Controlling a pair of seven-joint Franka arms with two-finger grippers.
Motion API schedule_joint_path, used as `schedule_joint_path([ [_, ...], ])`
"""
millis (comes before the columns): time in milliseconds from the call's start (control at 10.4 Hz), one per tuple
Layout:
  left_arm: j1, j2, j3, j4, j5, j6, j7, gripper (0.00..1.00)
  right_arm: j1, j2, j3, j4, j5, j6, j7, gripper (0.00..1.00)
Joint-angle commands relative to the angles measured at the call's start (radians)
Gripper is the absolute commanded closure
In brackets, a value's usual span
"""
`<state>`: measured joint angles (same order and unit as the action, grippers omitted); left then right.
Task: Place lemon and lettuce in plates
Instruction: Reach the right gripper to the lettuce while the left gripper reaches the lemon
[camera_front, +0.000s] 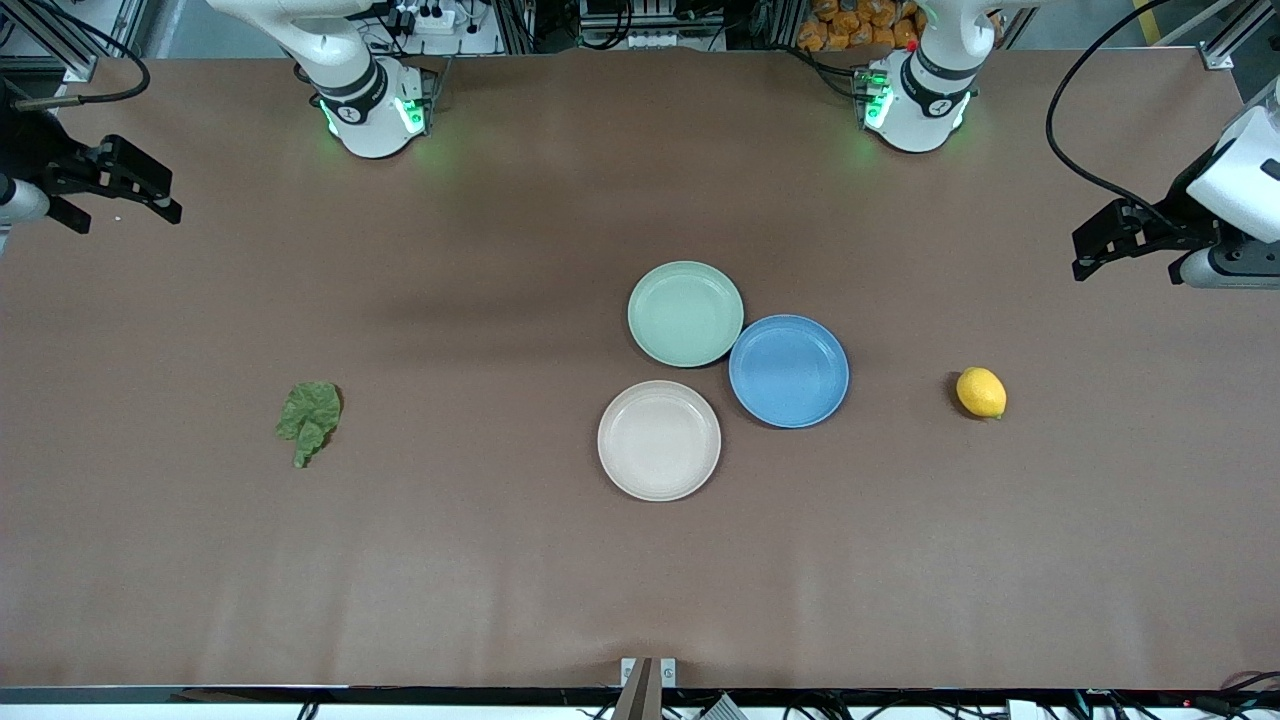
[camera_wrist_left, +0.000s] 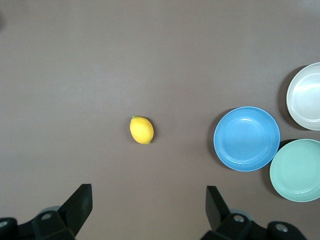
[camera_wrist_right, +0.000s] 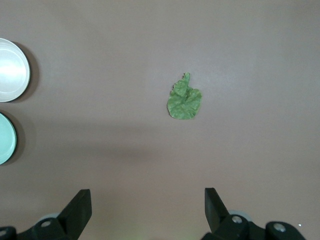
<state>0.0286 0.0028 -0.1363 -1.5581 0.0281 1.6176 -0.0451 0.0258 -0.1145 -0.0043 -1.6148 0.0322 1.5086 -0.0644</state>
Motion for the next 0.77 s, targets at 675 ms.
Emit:
schedule_joint_path([
  [675,0.013,0.097,-0.008,-0.071,0.021,-0.006,-0.126,0.00,0.000,-0.008,-0.011,0.020,0.006,0.032,-0.008,0.00],
])
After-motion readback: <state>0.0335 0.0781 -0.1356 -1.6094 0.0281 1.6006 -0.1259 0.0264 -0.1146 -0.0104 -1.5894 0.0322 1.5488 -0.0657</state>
